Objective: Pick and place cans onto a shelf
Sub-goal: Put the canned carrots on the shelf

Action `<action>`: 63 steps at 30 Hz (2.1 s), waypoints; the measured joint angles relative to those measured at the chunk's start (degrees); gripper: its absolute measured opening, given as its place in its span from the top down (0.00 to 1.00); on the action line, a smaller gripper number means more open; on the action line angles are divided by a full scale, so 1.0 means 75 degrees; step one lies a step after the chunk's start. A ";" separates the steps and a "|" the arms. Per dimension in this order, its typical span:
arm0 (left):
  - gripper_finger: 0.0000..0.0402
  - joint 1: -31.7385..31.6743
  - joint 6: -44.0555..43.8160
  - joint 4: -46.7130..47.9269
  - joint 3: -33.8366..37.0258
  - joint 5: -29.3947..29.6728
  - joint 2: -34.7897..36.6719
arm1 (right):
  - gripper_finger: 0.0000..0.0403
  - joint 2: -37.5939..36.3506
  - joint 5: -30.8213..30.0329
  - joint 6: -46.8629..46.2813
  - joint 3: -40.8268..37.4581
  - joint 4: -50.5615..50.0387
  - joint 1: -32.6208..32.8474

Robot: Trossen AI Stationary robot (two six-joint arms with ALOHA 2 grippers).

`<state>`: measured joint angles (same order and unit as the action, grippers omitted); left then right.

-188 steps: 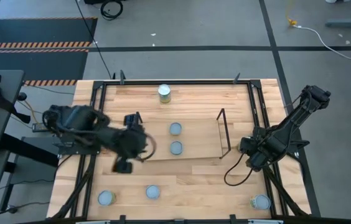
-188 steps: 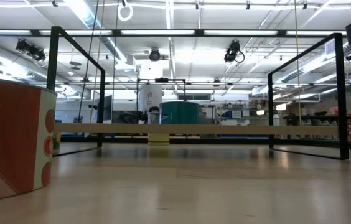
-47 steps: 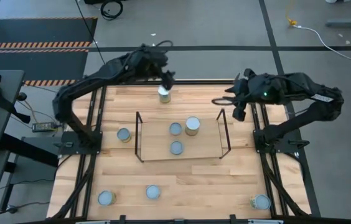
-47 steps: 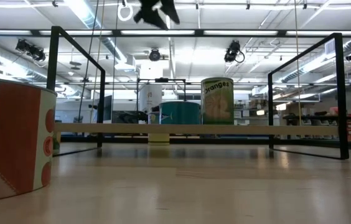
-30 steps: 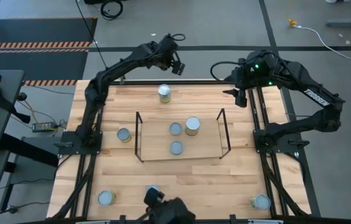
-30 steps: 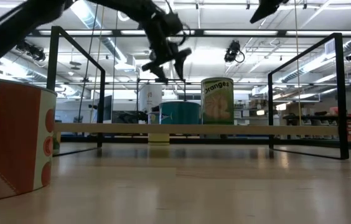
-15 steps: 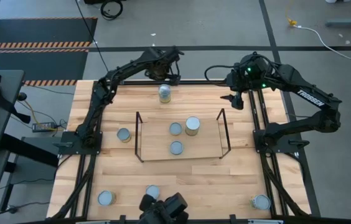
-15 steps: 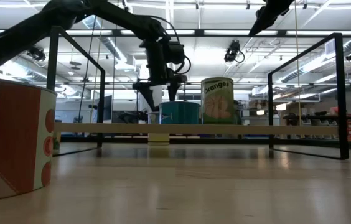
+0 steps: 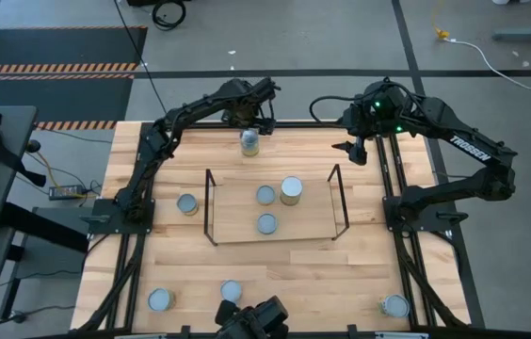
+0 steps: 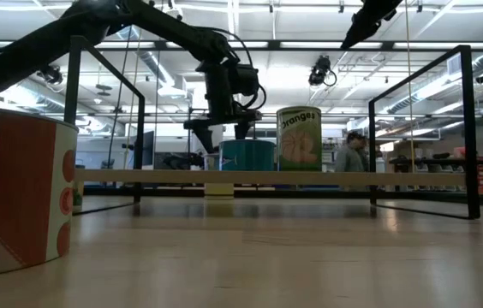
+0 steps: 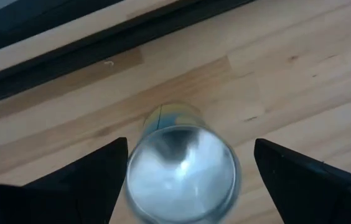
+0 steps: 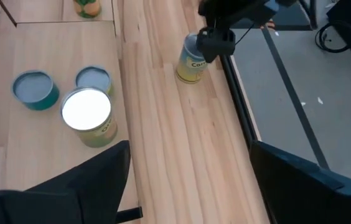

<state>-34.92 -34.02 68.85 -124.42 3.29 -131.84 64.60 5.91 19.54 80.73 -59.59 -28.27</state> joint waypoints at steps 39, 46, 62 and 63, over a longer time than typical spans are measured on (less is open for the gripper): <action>0.15 0.0541 -0.0707 0.0935 0.0030 -0.0200 -0.0075 | 0.17 -0.0020 0.0022 -0.0001 0.0006 -0.0613 0.0000; 0.13 0.0572 -0.0781 0.0961 0.0015 -0.0280 -0.0110 | 0.17 -0.0052 -0.0694 -0.0077 0.0006 -0.0612 -0.0006; 0.13 0.0800 -0.1081 0.0180 0.0030 -0.0525 -0.0637 | 0.17 -0.0122 -0.0580 -0.0058 0.0009 -0.0519 0.0002; 0.13 0.0814 -0.1075 0.0093 0.0030 -0.0507 -0.0670 | 0.17 -0.0122 -0.0582 -0.0064 0.0009 -0.0519 0.0003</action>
<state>-28.82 -42.08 69.55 -124.20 -0.52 -136.87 63.68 1.55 19.06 80.79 -63.48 -28.25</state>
